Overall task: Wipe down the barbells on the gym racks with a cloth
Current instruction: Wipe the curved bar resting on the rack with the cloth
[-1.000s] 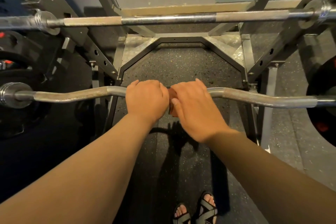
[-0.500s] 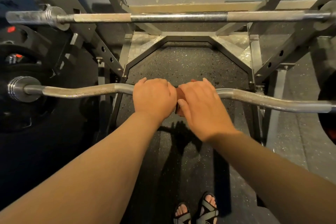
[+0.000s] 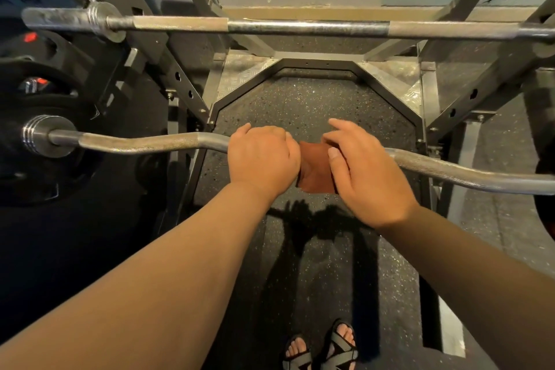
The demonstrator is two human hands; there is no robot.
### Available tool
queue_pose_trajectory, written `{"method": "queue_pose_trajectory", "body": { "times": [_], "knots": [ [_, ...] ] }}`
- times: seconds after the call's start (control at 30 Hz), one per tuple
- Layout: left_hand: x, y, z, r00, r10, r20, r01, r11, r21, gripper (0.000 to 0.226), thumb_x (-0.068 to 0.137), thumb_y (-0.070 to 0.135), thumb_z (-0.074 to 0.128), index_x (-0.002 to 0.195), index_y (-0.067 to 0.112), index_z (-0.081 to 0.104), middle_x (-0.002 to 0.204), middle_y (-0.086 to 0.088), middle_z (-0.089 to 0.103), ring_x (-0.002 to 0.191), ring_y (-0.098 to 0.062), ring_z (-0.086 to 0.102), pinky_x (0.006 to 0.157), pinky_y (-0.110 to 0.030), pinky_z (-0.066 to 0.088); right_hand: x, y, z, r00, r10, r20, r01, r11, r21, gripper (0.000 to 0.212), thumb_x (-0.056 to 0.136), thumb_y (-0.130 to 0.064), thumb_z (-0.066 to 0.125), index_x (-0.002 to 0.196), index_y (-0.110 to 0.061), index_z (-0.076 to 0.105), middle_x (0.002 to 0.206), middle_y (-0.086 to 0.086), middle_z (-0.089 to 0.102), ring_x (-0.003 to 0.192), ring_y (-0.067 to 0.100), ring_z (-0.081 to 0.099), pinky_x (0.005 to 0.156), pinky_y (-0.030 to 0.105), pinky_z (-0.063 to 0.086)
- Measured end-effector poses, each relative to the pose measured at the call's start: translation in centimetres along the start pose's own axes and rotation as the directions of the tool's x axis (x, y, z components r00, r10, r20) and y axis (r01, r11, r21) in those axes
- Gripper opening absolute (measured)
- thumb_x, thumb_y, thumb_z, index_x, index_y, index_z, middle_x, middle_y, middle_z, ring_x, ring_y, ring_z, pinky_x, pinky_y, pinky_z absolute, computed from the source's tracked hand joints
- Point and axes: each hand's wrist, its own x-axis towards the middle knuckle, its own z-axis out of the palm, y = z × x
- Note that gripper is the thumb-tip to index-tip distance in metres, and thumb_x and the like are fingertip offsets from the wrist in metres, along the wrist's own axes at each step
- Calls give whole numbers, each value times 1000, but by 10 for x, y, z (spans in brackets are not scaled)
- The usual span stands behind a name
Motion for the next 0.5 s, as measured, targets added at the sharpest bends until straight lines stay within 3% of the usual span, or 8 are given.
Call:
{"method": "queue_pose_trajectory", "body": {
  "times": [0.1, 0.23, 0.3, 0.37, 0.43, 0.5],
  "knots": [
    [0, 0, 0, 1000, -6, -2, 6, 1000, -21, 51, 101, 35, 26, 96, 19, 74, 92, 2, 73, 88, -20, 66, 114, -39, 33, 1, -1, 7, 999, 35, -27, -40, 976, -215, 49, 107, -36, 30, 140, -9, 54, 140, 10, 59, 135, 28, 50, 111, 44, 38],
    [-11, 9, -1, 991, -118, -58, 105, 977, -187, 46, 104, 31, 27, 118, 19, 69, 123, 3, 69, 125, -17, 57, 125, -46, 13, 3, -1, 8, 997, 25, -79, -46, 961, -273, 46, 105, -38, 29, 127, -10, 59, 109, 5, 68, 99, 27, 63, 87, 44, 45],
    [-24, 32, -5, 973, -195, -126, 149, 941, -304, 47, 104, 31, 25, 129, 17, 63, 134, 2, 63, 138, -17, 46, 126, -49, 11, 9, -1, 6, 995, 49, -92, -73, 957, -280, 43, 105, -38, 32, 124, -11, 60, 101, 5, 70, 91, 28, 65, 82, 45, 47],
    [-39, 62, -6, 980, -116, -164, 42, 917, -398, 51, 103, 32, 20, 132, 17, 59, 134, 3, 61, 136, -18, 47, 124, -50, 19, 12, 0, 8, 998, 48, -30, -56, 943, -329, 35, 104, -34, 43, 124, -12, 60, 104, 6, 69, 89, 29, 67, 80, 45, 49],
    [-48, 79, -2, 983, -27, -180, -68, 862, -503, 49, 104, 32, 20, 132, 17, 59, 127, 4, 63, 126, -17, 53, 116, -47, 31, 11, 9, 8, 999, 15, 48, 2, 941, -340, 34, 101, -32, 48, 131, -17, 55, 114, 1, 65, 99, 24, 66, 88, 41, 47],
    [-44, 74, 1, 981, -26, -192, -88, 823, -561, 48, 104, 31, 24, 131, 16, 60, 121, 4, 65, 116, -17, 56, 108, -42, 37, 10, 15, 0, 997, 29, 75, -13, 978, -207, 45, 102, -32, 50, 144, -17, 43, 123, -2, 64, 111, 19, 63, 100, 36, 43]
  ]
}}
